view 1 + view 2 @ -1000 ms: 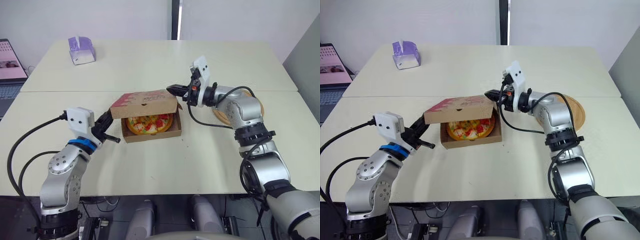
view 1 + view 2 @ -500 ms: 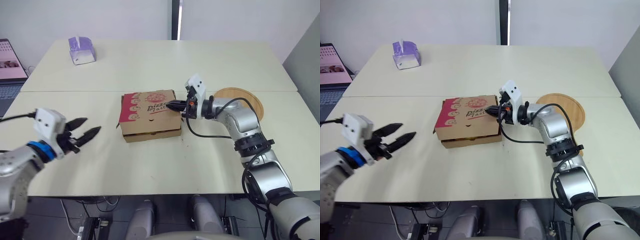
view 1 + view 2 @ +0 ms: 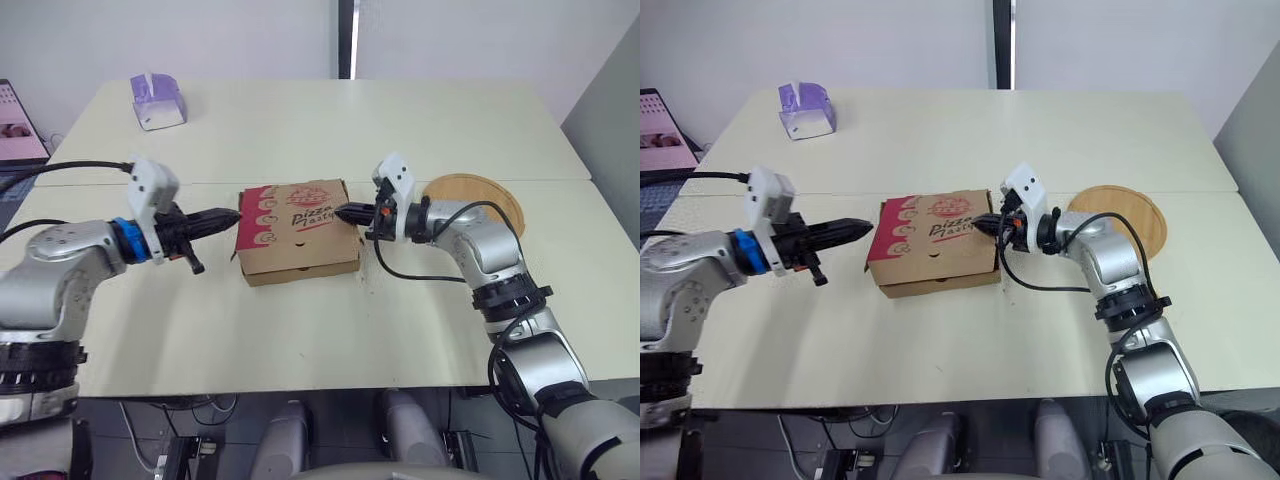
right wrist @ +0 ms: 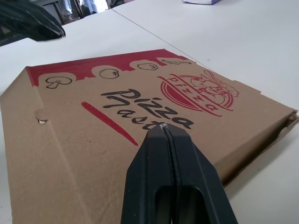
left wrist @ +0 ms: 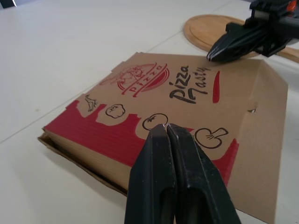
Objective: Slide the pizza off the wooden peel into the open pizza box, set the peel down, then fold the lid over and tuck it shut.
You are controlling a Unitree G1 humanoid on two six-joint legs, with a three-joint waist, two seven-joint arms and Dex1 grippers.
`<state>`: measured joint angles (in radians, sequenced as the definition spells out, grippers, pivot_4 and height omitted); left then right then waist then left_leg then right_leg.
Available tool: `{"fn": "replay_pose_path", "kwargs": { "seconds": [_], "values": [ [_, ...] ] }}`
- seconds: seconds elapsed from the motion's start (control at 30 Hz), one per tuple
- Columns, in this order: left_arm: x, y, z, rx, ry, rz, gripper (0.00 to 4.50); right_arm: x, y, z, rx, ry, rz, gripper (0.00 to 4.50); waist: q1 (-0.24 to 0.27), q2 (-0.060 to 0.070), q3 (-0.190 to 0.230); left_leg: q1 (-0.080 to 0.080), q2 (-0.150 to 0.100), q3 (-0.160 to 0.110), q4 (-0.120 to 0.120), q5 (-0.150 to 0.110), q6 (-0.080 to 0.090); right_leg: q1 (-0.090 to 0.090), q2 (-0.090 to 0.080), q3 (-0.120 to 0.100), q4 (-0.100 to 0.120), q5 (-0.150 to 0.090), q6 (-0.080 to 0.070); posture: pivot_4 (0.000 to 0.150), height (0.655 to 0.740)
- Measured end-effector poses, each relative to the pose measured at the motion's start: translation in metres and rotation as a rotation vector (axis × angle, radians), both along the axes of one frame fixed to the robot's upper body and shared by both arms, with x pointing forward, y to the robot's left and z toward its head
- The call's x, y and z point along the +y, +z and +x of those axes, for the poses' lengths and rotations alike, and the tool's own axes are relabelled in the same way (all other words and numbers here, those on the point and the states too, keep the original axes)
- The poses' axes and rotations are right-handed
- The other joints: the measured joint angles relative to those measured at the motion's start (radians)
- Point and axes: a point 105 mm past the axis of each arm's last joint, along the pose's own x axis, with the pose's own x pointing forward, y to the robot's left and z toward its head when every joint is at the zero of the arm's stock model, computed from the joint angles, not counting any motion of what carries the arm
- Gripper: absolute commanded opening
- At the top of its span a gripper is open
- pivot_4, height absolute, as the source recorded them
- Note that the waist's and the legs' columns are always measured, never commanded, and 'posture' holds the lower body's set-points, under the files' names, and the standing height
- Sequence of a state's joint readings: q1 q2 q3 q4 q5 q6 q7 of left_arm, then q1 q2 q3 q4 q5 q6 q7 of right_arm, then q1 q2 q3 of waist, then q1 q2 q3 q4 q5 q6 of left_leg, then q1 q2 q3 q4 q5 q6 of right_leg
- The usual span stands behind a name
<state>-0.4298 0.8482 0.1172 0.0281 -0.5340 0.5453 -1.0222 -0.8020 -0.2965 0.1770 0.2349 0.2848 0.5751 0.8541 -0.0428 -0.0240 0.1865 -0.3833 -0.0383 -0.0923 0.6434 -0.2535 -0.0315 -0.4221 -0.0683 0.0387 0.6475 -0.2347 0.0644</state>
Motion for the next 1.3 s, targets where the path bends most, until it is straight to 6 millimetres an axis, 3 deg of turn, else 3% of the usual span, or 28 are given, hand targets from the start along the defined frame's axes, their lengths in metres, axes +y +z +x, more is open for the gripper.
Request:
{"fn": "replay_pose_path", "kwargs": {
  "seconds": [0.07,0.17,0.37,0.53,0.87,1.3],
  "values": [
    [-0.002,-0.007,0.003,0.017,-0.008,0.013,0.02,-0.002,0.006,-0.002,-0.032,-0.001,-0.005,0.00,-0.001,0.000,0.000,0.000,0.000,0.000,0.000,0.000,0.000,0.000,0.000,0.000,0.000,0.000,0.000,0.150,0.7400],
    [0.000,-0.015,0.006,0.038,-0.001,0.033,0.00,-0.008,0.020,-0.005,-0.127,-0.002,-0.034,0.61,0.001,0.000,0.000,-0.001,0.000,0.000,0.000,0.000,0.000,0.000,0.000,0.000,0.000,0.000,0.000,0.150,0.7400],
    [-0.003,-0.012,0.013,0.012,-0.009,0.038,0.00,-0.028,0.031,-0.020,-0.319,0.060,-0.174,2.76,0.009,0.000,0.000,-0.001,0.000,0.000,0.001,0.000,0.000,0.000,0.000,0.000,-0.001,0.000,0.000,0.150,0.7400],
    [-0.008,-0.013,0.015,-0.001,-0.024,0.040,0.00,-0.024,0.014,-0.041,-0.378,0.188,-0.283,4.48,0.008,0.000,0.000,-0.001,0.000,0.001,0.001,0.000,0.000,0.001,0.000,0.000,0.000,0.000,0.000,0.150,0.7400],
    [-0.010,-0.014,0.018,-0.006,-0.024,0.052,0.00,-0.006,-0.002,-0.036,-0.441,0.181,-0.331,4.48,0.009,0.000,0.000,-0.001,0.000,0.000,0.001,0.000,0.000,0.001,0.000,0.000,0.000,0.000,0.000,0.150,0.7400],
    [-0.012,-0.019,0.017,0.002,-0.029,0.053,0.00,-0.003,-0.014,-0.024,-0.469,0.135,-0.337,4.48,0.009,0.000,0.000,0.000,0.000,0.000,0.001,0.000,0.000,0.001,0.000,0.000,0.000,0.000,0.000,0.150,0.7400]
  ]
}}
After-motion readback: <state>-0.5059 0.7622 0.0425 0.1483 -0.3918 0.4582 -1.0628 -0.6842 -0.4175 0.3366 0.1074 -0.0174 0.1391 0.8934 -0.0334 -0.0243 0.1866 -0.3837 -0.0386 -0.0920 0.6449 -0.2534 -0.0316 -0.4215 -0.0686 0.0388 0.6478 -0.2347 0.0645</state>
